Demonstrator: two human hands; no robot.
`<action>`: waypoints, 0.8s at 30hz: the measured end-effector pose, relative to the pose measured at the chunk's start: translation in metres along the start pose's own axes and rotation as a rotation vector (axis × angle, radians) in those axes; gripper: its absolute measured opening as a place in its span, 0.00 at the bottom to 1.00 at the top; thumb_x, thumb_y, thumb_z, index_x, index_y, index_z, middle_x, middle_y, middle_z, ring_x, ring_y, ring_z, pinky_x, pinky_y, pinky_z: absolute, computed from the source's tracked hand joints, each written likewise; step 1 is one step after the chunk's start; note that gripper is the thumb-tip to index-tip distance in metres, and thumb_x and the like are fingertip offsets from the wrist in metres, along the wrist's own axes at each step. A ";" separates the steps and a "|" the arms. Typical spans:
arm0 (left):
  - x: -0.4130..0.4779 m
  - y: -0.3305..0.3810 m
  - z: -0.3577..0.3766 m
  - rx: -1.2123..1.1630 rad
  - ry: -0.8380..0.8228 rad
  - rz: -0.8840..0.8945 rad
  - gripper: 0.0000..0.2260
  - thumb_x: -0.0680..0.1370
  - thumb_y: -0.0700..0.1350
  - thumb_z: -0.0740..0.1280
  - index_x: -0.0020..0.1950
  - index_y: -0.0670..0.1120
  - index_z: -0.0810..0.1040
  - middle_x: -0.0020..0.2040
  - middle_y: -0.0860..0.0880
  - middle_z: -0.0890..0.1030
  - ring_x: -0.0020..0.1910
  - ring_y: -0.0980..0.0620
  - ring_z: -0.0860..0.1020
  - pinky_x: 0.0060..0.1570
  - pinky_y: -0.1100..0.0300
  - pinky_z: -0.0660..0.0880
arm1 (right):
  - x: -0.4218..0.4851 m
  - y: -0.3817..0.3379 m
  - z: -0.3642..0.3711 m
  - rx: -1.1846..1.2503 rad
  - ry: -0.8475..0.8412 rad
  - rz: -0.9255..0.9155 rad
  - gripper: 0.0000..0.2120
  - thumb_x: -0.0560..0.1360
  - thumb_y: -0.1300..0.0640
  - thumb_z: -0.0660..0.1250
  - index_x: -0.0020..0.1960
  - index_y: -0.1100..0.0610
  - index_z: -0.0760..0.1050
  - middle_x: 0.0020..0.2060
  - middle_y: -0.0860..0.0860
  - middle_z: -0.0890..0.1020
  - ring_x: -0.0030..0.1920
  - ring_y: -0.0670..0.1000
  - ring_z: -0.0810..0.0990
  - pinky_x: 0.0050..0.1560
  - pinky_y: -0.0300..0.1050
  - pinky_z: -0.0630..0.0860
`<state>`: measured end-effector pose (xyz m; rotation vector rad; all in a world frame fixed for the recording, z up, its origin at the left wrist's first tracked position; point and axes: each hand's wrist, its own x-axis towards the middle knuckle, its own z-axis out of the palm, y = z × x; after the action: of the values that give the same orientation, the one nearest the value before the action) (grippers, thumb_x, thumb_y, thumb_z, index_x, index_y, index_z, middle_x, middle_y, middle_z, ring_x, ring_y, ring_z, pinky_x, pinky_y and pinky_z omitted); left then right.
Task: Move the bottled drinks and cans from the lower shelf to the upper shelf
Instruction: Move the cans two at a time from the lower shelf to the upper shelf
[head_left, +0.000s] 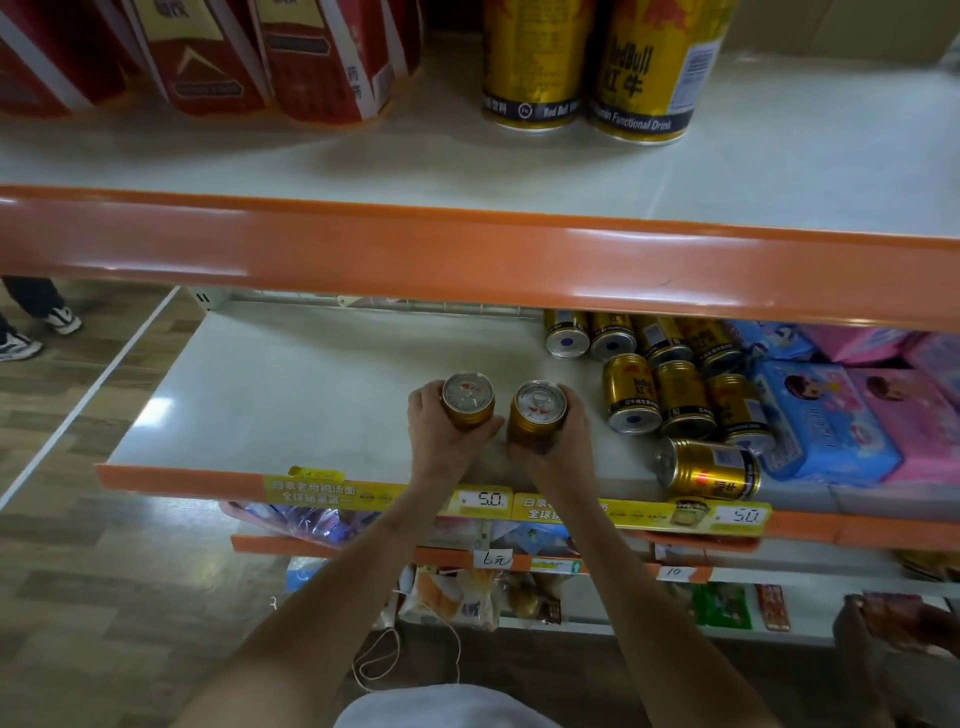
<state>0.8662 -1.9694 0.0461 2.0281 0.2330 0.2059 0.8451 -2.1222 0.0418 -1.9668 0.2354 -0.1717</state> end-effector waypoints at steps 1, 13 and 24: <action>0.001 0.000 0.000 -0.048 -0.020 0.008 0.34 0.62 0.48 0.82 0.62 0.49 0.68 0.58 0.50 0.70 0.60 0.49 0.72 0.60 0.56 0.73 | 0.001 -0.001 0.002 0.027 0.002 0.030 0.48 0.55 0.45 0.79 0.71 0.50 0.64 0.63 0.51 0.74 0.64 0.52 0.74 0.64 0.54 0.75; 0.011 -0.003 0.002 -0.312 -0.130 -0.116 0.42 0.59 0.47 0.81 0.69 0.52 0.67 0.59 0.52 0.79 0.59 0.54 0.78 0.58 0.44 0.78 | 0.015 0.003 0.007 0.165 0.006 0.064 0.53 0.59 0.61 0.83 0.76 0.55 0.56 0.62 0.50 0.77 0.61 0.46 0.78 0.61 0.44 0.76; 0.019 0.022 0.005 -0.205 -0.046 -0.133 0.24 0.64 0.31 0.77 0.55 0.45 0.73 0.43 0.48 0.81 0.37 0.57 0.80 0.34 0.66 0.77 | 0.018 -0.003 0.003 0.062 0.024 0.053 0.27 0.58 0.58 0.82 0.53 0.50 0.75 0.42 0.44 0.83 0.42 0.41 0.81 0.38 0.36 0.77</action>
<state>0.8870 -1.9789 0.0637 1.8051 0.3038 0.0953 0.8640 -2.1223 0.0439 -1.8957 0.2939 -0.1669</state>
